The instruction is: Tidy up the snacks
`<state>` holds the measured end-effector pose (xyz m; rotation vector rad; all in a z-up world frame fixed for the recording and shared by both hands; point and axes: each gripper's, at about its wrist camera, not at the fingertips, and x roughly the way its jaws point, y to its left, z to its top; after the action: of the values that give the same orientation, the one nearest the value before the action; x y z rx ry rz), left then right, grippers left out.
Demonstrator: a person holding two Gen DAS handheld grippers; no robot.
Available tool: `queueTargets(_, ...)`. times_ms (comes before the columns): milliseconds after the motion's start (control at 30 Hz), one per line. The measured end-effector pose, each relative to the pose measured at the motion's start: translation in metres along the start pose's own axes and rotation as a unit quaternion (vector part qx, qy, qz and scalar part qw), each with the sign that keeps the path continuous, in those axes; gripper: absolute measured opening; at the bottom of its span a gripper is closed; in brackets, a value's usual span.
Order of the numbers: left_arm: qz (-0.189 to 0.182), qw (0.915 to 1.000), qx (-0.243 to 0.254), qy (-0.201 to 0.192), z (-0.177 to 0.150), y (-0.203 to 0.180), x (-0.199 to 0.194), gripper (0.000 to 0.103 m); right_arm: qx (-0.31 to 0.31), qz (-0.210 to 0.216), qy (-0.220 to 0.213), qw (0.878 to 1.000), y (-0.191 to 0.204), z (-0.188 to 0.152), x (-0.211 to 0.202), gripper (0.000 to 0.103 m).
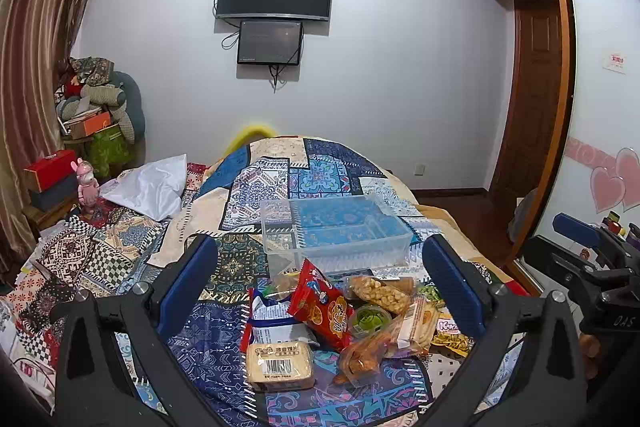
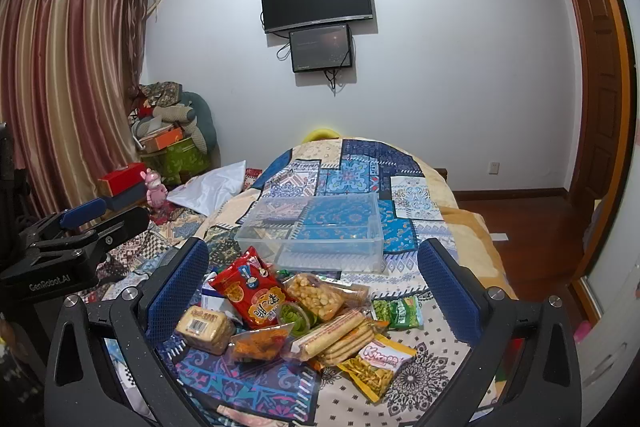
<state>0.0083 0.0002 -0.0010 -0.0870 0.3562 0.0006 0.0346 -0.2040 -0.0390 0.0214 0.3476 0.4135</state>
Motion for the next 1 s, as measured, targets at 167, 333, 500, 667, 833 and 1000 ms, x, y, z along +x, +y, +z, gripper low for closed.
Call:
queueTargets(167, 0.000, 1.0000, 0.001, 0.000, 0.0003, -0.0004, 0.0000, 0.103, 0.000, -0.001, 0.000, 1.000, 0.0003, -0.0001, -0.0001, 0.103)
queueTargets(333, 0.001, 1.0000, 0.002, 0.000, -0.0004, 0.0002, 0.0005, 0.103, 0.000, -0.001, 0.000, 1.000, 0.0007, -0.0001, -0.0002, 0.103)
queueTargets(500, 0.001, 1.0000, 0.002, 0.000, -0.0005, 0.0002, 0.0008, 0.103, 0.000, -0.001, -0.001, 1.000, 0.0008, -0.0001, -0.0001, 0.103)
queueTargets(667, 0.000, 1.0000, 0.002, 0.001, -0.0006, -0.0002, 0.0006, 0.103, 0.000, 0.000, 0.000, 1.000, 0.0008, -0.0002, -0.0001, 0.103)
queueTargets(833, 0.000, 1.0000, 0.002, 0.001, -0.0010, -0.0001, 0.0006, 0.103, -0.001, 0.000, 0.001, 1.000, 0.0031, -0.0006, 0.0002, 0.103)
queueTargets(1000, 0.001, 1.0000, 0.002, 0.002, -0.0017, 0.0009, 0.0013, 0.103, -0.002, 0.000, 0.003, 1.000, 0.0050, -0.0012, 0.0019, 0.103)
